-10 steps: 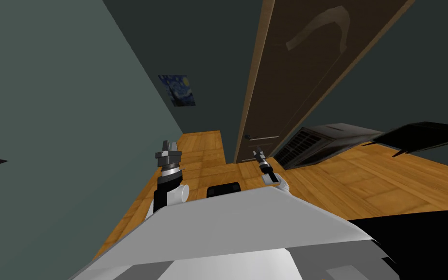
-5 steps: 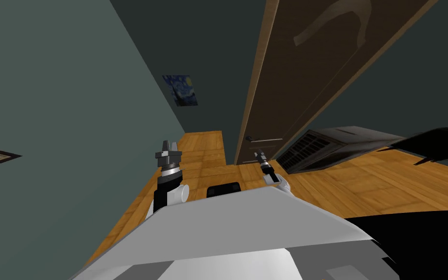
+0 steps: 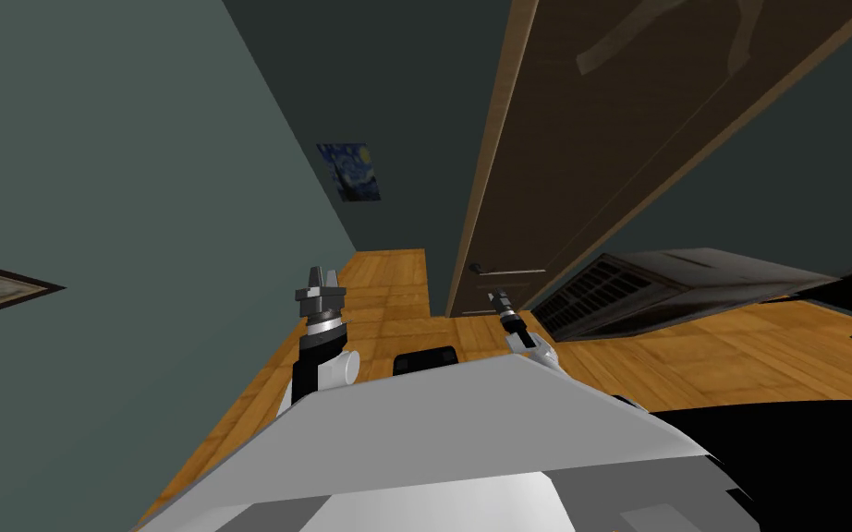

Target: Pull the door open

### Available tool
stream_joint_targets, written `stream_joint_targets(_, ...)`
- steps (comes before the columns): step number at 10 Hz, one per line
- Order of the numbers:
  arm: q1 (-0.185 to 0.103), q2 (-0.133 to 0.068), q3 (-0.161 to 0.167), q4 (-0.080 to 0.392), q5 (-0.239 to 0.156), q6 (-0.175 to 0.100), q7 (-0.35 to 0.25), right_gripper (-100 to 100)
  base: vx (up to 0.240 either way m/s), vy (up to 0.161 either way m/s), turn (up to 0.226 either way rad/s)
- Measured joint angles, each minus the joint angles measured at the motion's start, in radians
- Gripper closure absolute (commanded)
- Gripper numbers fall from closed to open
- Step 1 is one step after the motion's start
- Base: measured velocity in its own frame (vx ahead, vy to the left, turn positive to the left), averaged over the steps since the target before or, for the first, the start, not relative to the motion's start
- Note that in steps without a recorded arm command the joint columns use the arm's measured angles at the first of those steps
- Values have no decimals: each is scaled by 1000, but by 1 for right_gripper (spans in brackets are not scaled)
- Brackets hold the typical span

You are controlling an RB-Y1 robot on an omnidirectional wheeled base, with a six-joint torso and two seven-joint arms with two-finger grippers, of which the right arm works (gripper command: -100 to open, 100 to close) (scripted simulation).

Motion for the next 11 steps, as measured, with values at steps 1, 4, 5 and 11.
stream_joint_targets(1,-8,-5,0,24,-2,-4,-2,-100,36,-63,82)
stream_joint_targets(4,-22,-21,-2,83,-8,-12,-9,-100,35,-53,56)
stream_joint_targets(5,-22,-21,-2,85,-8,-12,-8,-100,131,-38,30)
stream_joint_targets(11,-57,0,-16,107,-14,7,19,-100,205,-58,43)
